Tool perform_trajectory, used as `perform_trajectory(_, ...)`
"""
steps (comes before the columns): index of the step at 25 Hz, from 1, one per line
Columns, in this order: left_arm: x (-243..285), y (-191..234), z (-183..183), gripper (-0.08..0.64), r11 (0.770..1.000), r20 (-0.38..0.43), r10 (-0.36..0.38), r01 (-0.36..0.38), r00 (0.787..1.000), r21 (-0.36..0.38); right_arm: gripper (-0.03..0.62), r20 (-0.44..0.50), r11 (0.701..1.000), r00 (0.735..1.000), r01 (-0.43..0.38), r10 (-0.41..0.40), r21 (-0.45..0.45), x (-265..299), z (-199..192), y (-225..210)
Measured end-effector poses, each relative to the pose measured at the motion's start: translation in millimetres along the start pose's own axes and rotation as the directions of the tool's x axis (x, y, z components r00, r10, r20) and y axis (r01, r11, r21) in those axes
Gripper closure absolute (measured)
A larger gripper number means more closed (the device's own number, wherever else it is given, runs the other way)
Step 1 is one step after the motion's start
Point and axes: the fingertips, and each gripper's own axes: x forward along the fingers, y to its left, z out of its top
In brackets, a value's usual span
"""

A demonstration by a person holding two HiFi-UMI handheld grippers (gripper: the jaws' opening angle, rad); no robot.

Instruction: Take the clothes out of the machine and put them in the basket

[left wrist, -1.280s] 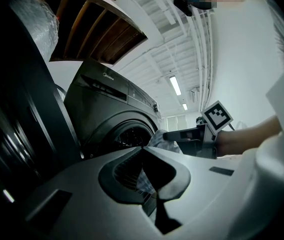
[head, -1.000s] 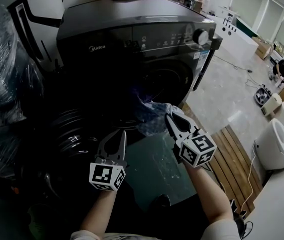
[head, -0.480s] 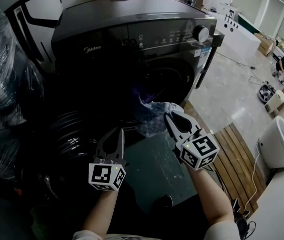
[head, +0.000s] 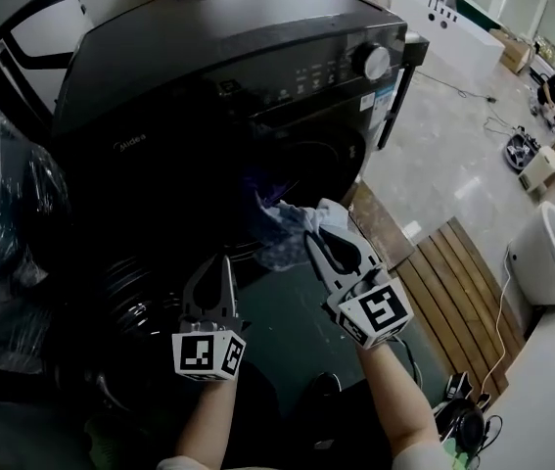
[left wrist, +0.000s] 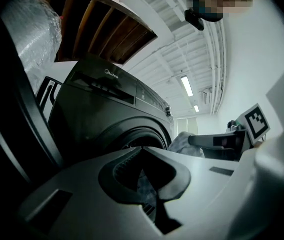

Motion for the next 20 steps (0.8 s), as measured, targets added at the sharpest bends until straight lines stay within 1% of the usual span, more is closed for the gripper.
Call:
perform_trajectory(2,4.4,-1.0,16.9,0.54,1.0,-0.002,0.005,-0.004,1.0,0.011,0.545,-0.019,1.0,1.0,-0.005,0.005,0.022,0.3,4.7,-1.4)
perform_trajectory(4,8.3,1.2,36.1,0.54,1.0,-0.012,0.012,-0.012,1.0,0.011,0.545,-0.038,0.998,0.999,-0.006,0.009,0.064,1.3,12.8,-3.4)
perform_trajectory(7,11.5,0.3,65.5,0.54,1.0,-0.043,0.019,-0.019,0.999,0.009,0.545,-0.064,0.995,0.998,-0.01,0.016,0.1,-4.2,35.7,-4.5)
perform_trajectory(10,15.2,-5.1,101.0,0.539,1.0,-0.062,0.013,-0.012,0.998,0.012,0.545,-0.085,0.994,0.996,-0.021,0.03,0.104,-10.3,68.4,-6.6)
perform_trajectory(15,12.2,-11.3,167.8,0.539,0.999,-0.078,0.0,0.003,0.997,0.049,0.545,-0.103,0.99,0.994,-0.029,0.044,0.139,-15.4,130.5,-7.4)
perform_trajectory(20,10.6,-9.0,230.8,0.54,0.998,-0.102,0.023,-0.018,0.995,0.054,0.545,-0.109,0.985,0.993,-0.035,0.054,0.171,-13.3,196.9,-5.0)
